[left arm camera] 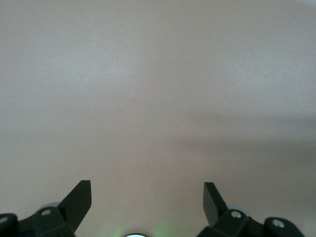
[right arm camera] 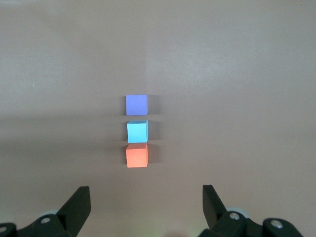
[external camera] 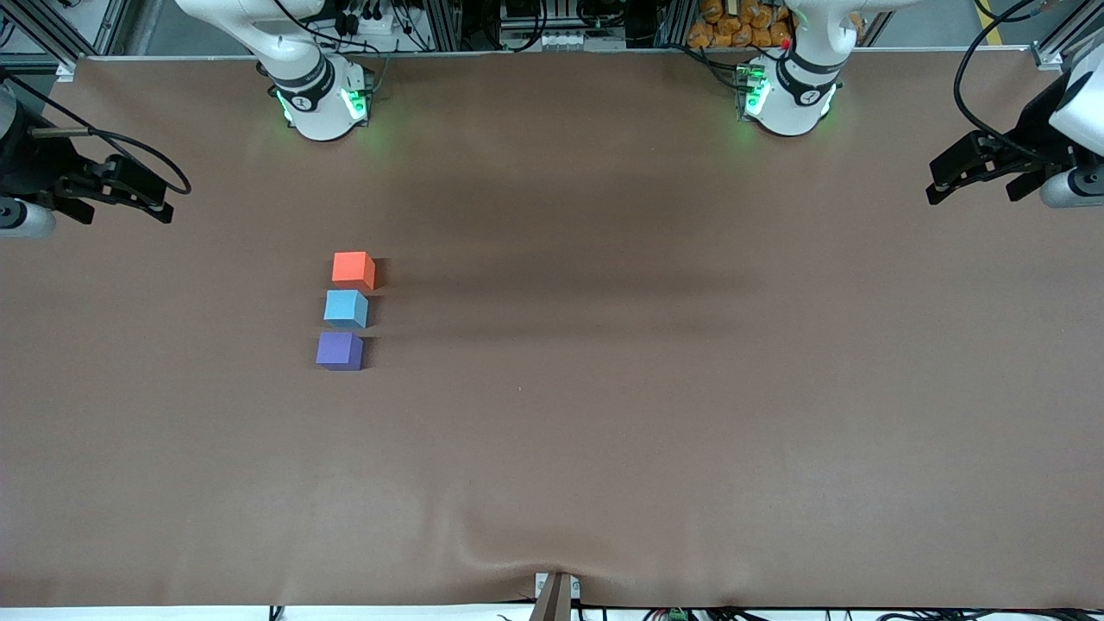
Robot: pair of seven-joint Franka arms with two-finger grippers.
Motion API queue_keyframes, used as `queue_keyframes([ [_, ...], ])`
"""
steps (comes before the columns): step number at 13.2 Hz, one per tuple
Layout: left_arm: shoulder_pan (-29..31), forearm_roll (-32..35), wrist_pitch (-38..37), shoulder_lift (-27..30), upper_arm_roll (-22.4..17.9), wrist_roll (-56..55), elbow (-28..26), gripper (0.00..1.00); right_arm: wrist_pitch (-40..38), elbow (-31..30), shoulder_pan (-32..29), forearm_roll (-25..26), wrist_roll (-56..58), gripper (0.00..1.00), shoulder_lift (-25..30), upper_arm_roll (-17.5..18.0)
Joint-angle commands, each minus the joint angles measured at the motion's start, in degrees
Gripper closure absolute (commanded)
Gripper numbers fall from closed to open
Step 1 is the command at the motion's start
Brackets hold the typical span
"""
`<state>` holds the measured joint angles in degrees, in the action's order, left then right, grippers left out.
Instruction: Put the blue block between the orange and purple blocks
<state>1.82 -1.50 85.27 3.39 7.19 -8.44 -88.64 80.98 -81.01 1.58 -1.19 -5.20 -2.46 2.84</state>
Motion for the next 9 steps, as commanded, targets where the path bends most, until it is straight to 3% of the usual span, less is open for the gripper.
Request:
queue_keyframes([
  [1,0.6,0.2,-1.5,0.2,0.3,0.8,0.8,0.0,0.3,-1.9,-0.3,-0.5,0.6,0.0,1.8,-0.1],
  [9,0.5,2.7,-2.0,0.2,0.5,1.1,0.8,0.0,0.1,-1.9,-0.3,-0.6,0.6,0.0,1.8,-0.2],
])
